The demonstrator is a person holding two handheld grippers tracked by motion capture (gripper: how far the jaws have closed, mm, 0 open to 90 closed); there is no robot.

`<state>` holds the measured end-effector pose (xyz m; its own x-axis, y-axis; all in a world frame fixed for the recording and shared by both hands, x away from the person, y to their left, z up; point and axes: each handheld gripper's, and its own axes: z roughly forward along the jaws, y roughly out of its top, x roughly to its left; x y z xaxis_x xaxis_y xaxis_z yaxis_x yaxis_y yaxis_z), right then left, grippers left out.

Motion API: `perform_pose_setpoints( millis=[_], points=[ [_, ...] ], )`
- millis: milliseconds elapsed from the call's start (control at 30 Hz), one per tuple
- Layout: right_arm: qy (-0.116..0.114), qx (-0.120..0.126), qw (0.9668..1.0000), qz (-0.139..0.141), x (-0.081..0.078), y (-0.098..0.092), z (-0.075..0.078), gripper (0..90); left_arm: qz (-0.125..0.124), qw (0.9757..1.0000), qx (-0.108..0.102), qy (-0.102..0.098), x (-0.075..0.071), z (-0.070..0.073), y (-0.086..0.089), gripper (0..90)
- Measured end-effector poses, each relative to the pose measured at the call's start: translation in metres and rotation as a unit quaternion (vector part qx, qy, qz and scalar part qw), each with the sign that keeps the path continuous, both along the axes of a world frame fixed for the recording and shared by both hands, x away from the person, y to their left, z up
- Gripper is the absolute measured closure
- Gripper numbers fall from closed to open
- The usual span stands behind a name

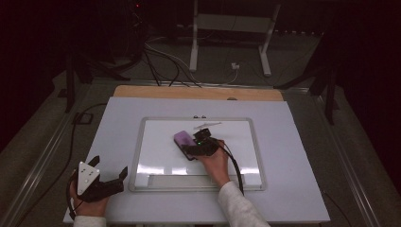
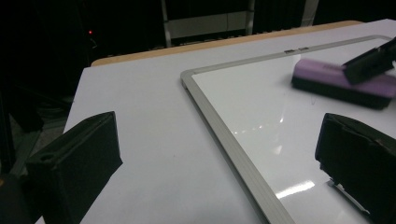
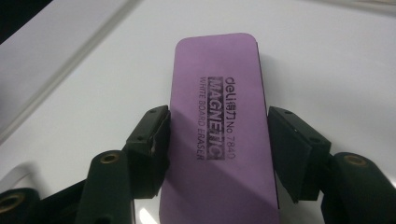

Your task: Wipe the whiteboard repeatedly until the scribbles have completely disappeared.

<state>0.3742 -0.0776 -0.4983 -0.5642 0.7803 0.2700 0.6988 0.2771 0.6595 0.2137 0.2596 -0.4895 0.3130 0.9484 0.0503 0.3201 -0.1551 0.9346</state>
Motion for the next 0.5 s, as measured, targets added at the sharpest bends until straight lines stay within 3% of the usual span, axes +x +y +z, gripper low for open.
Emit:
perform_pose_setpoints(
  millis=[100,167,333,500],
  points=[
    [0.005,0.008,0.9991,-0.042,0.007,-0.019,0.000,41.2,-0.001,1.0000,0.001,0.000,0.000,0.000,-0.001,0.9],
    [0.008,0.013,0.9989,-0.044,0.006,-0.020,-0.001,41.3,-0.002,1.0000,0.004,0.002,0.000,0.000,-0.001,0.9],
    [0.002,0.019,0.9997,0.014,-0.006,0.005,-0.002,41.2,-0.002,1.0000,0.004,0.001,0.001,0.000,-0.002,0.9],
    [0.002,0.025,0.9962,0.083,-0.021,0.034,-0.003,41.3,-0.001,1.0000,0.004,0.001,0.000,0.000,-0.001,0.9]
  ],
)
